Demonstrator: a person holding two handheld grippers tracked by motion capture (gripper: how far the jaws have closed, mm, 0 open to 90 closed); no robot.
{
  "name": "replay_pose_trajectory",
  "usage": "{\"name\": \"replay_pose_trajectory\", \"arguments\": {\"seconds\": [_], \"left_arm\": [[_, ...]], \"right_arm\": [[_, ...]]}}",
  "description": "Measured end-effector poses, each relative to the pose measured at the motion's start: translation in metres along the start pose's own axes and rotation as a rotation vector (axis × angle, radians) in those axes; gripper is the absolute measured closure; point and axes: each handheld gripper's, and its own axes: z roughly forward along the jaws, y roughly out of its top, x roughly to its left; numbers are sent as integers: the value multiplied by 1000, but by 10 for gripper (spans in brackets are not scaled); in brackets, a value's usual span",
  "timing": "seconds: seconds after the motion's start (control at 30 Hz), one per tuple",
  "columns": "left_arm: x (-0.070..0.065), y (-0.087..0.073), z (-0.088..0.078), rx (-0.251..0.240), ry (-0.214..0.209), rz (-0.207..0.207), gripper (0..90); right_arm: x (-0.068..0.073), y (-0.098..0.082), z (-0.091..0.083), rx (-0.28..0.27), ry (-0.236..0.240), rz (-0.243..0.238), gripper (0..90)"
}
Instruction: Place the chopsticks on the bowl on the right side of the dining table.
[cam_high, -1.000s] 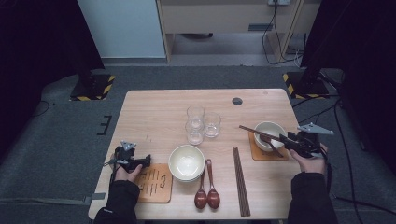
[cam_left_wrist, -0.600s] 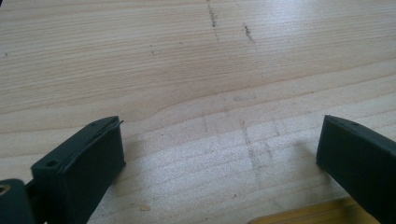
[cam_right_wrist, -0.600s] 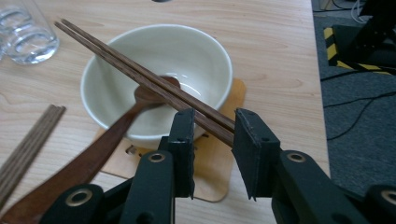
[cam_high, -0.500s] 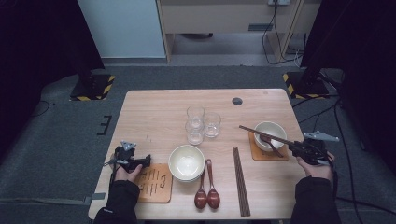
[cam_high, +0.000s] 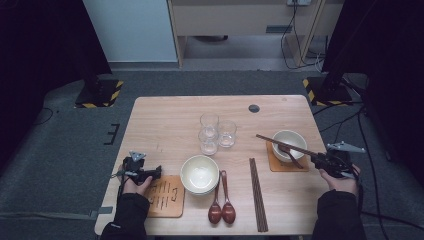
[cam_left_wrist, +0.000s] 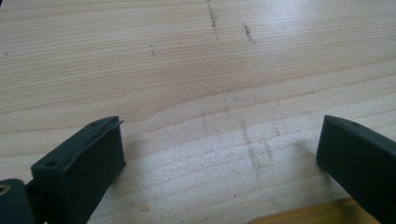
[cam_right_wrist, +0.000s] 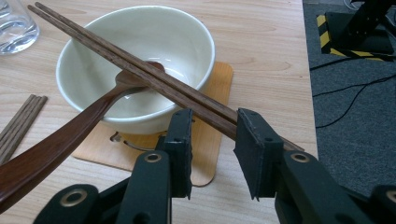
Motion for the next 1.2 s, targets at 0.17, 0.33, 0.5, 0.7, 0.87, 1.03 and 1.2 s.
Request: {"name": "replay_pose_trajectory", "arguments": {"seconds": [0.17,0.33,0.5,0.7,0.87,1.03,1.2], "left_arm": [[0,0,0,0,0,0,0],[0,0,0,0,0,0,0],[0,0,0,0,0,0,0],[0,0,0,0,0,0,0],[0,0,0,0,0,0,0],[0,0,0,0,0,0,0],[0,0,0,0,0,0,0]], "right_arm": [[-1,1,3,0,-7,-7,643],[-3,3,6,-14,-12,-3,615],[-6,4,10,-27,-10,-3,590],[-6,7,14,-40,-7,-6,556],[-7,8,18,-45,-4,5,536],[-9,8,20,-49,-6,7,513],[-11,9,23,-58,1,26,496]]}}
